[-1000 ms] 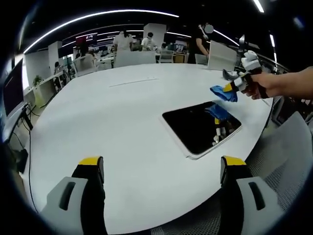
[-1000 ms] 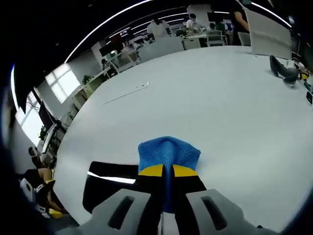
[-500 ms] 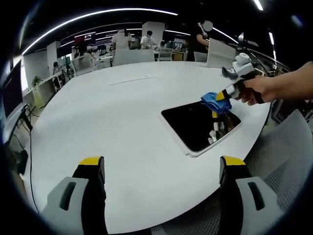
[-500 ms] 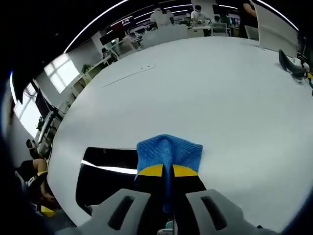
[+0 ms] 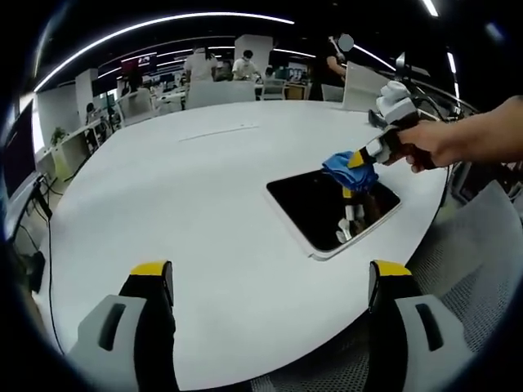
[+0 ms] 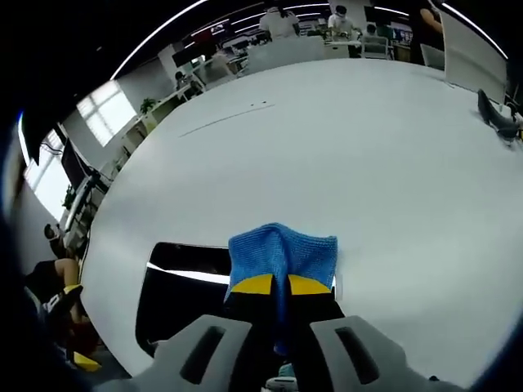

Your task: Wipe the mirror surface with the cleaning cloth until all visible marks leave the cleaned area.

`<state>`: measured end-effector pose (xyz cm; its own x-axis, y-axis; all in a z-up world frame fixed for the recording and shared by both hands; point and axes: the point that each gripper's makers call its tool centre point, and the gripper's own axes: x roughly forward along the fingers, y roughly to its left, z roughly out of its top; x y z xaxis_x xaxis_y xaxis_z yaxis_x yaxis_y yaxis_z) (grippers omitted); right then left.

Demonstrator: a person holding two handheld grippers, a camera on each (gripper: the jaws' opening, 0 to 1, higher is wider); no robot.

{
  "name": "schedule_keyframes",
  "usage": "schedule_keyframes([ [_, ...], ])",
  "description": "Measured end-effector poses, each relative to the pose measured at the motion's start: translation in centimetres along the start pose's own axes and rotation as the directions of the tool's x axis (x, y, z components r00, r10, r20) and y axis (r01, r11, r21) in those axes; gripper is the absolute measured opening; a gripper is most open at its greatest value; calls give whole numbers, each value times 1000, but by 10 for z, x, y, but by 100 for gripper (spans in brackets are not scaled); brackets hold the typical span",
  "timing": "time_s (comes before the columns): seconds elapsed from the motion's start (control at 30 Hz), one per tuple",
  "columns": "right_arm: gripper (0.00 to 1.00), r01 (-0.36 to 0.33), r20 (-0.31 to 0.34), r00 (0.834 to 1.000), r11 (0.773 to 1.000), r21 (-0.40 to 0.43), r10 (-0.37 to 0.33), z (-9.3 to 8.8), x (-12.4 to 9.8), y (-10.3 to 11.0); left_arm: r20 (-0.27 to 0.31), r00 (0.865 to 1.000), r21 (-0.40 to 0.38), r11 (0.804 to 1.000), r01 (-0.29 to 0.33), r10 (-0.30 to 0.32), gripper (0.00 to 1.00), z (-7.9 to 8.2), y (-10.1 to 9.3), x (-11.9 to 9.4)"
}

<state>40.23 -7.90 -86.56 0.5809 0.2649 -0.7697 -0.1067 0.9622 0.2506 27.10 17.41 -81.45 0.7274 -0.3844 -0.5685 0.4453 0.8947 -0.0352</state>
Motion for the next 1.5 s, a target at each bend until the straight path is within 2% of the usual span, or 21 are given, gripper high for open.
schedule_keyframes([
  [0.33,0,-41,-25,999,999,-19,40,-1,15,48,3,1000,-11,1000,-5,5,99,1,1,-1],
  [0.4,0,-33,-30,999,997,-63,31,-2,17,56,4,1000,-9,1000,-1,1,99,1,0,-1],
  [0.5,0,-70,-33,997,998,-6,69,-2,23,74,2,1000,-11,1000,1,-1,99,-1,2,0],
  [0.6,0,-70,-32,997,997,-38,69,-1,28,87,13,1000,-12,1000,0,1,99,1,4,1],
  [0.93,0,-134,-70,989,989,-54,130,3,46,133,1,1000,8,1000,-9,9,98,-1,4,2],
  [1.07,0,-141,-74,988,988,-59,136,4,52,140,12,1000,25,999,-22,21,97,2,7,2],
  [1.17,0,-152,-70,986,988,-11,151,5,53,138,18,999,-4,1000,-29,29,95,2,10,1],
  [1.27,0,-158,-63,986,986,-54,154,4,52,139,14,1000,6,1000,-22,22,96,1,9,3],
  [1.5,0,-152,-71,986,986,-67,148,-1,50,141,18,1000,-1,1000,-26,26,95,2,12,5],
])
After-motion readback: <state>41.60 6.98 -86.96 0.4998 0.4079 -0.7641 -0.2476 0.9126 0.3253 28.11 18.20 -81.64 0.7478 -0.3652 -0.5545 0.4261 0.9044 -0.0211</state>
